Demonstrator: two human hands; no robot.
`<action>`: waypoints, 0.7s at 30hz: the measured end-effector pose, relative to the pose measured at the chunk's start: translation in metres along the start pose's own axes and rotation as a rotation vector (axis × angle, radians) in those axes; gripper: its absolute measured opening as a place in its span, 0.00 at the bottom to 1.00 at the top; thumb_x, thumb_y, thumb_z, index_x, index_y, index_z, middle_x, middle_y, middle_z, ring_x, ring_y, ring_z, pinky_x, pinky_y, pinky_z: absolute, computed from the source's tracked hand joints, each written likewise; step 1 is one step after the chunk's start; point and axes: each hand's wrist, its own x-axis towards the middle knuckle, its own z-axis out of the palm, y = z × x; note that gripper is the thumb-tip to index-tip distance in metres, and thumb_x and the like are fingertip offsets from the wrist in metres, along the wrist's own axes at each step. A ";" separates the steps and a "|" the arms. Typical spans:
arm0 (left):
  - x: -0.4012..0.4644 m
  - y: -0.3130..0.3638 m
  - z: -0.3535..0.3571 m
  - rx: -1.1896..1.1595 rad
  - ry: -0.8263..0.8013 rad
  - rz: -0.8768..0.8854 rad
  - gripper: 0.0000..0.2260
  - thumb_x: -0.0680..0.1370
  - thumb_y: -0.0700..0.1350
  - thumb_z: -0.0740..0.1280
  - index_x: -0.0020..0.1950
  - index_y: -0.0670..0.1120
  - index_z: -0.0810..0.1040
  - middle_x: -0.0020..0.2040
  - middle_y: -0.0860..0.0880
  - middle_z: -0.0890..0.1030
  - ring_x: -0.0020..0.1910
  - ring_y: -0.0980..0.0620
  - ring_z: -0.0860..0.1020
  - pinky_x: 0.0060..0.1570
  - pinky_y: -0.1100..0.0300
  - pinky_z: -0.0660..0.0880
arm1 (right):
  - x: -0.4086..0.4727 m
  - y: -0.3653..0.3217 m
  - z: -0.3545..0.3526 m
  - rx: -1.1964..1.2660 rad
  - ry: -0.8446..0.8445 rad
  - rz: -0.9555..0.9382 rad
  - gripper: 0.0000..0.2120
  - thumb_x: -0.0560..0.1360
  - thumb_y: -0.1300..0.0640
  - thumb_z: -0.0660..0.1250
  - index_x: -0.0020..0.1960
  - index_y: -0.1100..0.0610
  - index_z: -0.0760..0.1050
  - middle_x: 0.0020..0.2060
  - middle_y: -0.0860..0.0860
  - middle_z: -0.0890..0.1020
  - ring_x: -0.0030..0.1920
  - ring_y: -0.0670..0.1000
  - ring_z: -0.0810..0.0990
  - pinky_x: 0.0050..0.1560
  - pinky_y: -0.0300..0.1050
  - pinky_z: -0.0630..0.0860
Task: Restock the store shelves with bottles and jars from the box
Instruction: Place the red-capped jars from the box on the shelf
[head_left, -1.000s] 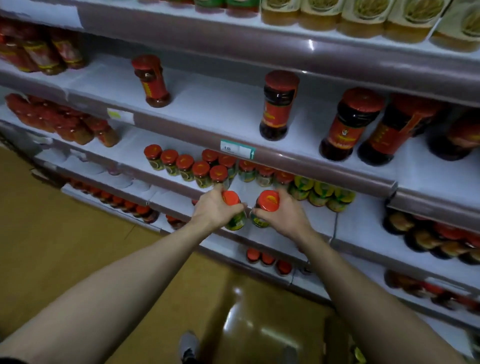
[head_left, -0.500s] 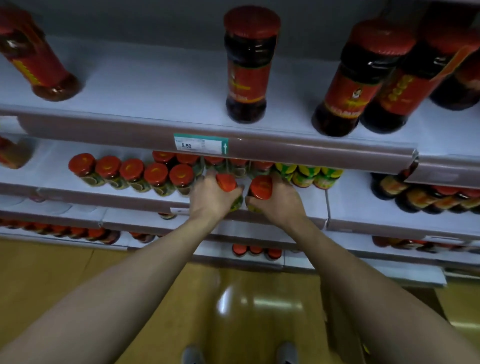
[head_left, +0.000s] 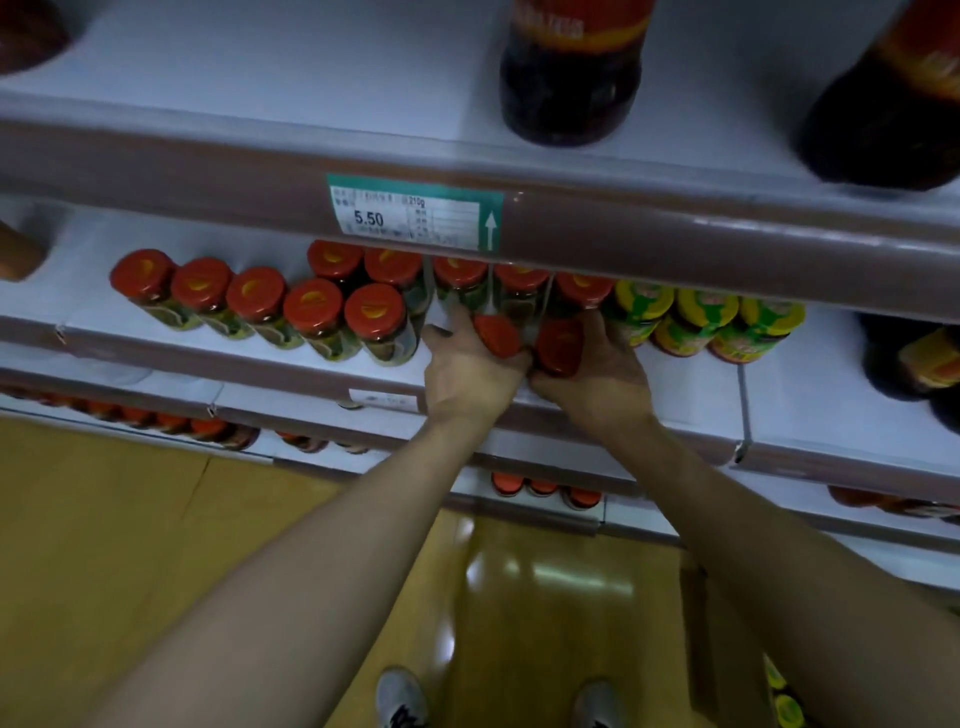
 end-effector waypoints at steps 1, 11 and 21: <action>0.000 -0.001 -0.001 -0.002 -0.014 -0.004 0.41 0.70 0.56 0.77 0.77 0.51 0.61 0.69 0.40 0.64 0.55 0.33 0.79 0.53 0.48 0.77 | 0.001 0.001 0.001 0.004 0.010 -0.007 0.47 0.66 0.35 0.76 0.78 0.47 0.60 0.72 0.54 0.72 0.70 0.60 0.73 0.68 0.55 0.74; 0.006 -0.028 -0.011 -0.080 -0.163 0.109 0.34 0.69 0.51 0.80 0.71 0.52 0.68 0.61 0.46 0.74 0.54 0.46 0.77 0.54 0.56 0.76 | -0.001 0.002 0.005 0.027 0.016 0.007 0.48 0.63 0.37 0.77 0.77 0.48 0.61 0.71 0.55 0.71 0.70 0.61 0.72 0.67 0.58 0.75; 0.000 -0.041 -0.007 -0.232 0.039 0.079 0.29 0.69 0.44 0.82 0.63 0.47 0.69 0.55 0.47 0.81 0.54 0.45 0.81 0.50 0.57 0.74 | -0.005 -0.015 0.018 0.007 -0.055 -0.074 0.46 0.66 0.50 0.79 0.77 0.55 0.59 0.69 0.61 0.70 0.66 0.66 0.73 0.64 0.60 0.76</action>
